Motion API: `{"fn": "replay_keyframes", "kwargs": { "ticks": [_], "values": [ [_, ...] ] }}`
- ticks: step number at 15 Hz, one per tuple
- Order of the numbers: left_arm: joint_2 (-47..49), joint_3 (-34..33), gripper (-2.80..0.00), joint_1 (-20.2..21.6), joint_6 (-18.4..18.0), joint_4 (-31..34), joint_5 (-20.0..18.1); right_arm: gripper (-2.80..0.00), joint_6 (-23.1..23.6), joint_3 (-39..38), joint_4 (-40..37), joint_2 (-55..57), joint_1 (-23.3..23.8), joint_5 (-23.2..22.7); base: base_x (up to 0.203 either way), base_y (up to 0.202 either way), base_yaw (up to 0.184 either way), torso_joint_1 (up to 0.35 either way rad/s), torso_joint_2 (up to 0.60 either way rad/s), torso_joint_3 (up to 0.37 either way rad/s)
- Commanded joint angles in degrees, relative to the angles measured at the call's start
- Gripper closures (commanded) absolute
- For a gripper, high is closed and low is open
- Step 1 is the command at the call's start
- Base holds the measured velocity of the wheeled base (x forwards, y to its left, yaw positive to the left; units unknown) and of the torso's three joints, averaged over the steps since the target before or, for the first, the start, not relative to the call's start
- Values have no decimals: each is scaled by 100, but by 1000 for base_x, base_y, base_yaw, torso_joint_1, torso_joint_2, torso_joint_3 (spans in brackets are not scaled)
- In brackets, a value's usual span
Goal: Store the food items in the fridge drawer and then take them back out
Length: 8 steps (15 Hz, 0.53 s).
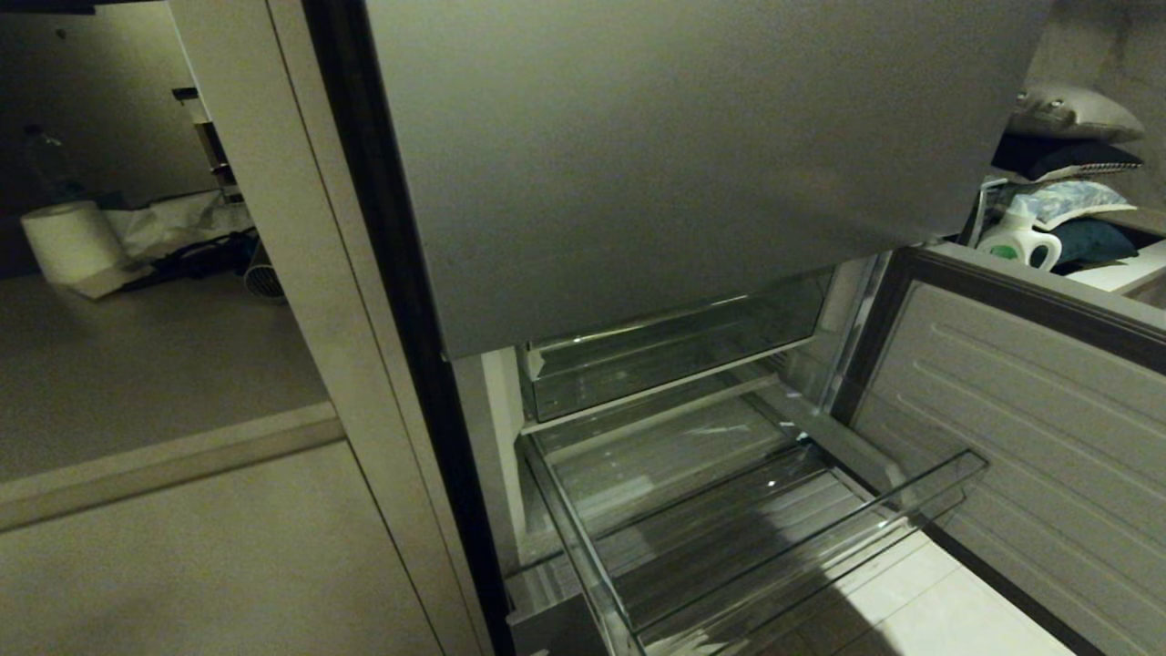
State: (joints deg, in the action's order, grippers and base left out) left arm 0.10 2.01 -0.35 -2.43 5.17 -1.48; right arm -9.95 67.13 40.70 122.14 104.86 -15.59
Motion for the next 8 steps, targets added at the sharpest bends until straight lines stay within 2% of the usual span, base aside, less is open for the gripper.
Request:
{"fn": "replay_keyframes", "kwargs": {
  "ticks": [1, 3, 5, 7, 8],
  "values": [
    [8, 1, 0, 0, -3, 2, -1, 0, -286, -33, -28, -1321, 24, -26, 0, 0, 0, 0, 0, 0],
    [8, 1, 0, 0, -3, 2, -1, 0, -583, -125, -105, -2409, -181, -94, 0, 0, 0, 0, 0, 0],
    [8, 1, 0, 0, -3, 2, -1, 0, -866, -272, -143, -3513, -756, -149, 0, 0, 0, 0, 0, 0],
    [8, 1, 0, 0, -3, 2, -1, 0, -1019, -611, -127, -4580, -1703, -195, 0, 0, 0, 0, 0, 0],
    [8, 1, 0, 0, -3, 2, -1, 0, -1052, -831, -105, -4969, -2403, -216, 0, 0, 0, 0, 0, 0]
  ]
}}
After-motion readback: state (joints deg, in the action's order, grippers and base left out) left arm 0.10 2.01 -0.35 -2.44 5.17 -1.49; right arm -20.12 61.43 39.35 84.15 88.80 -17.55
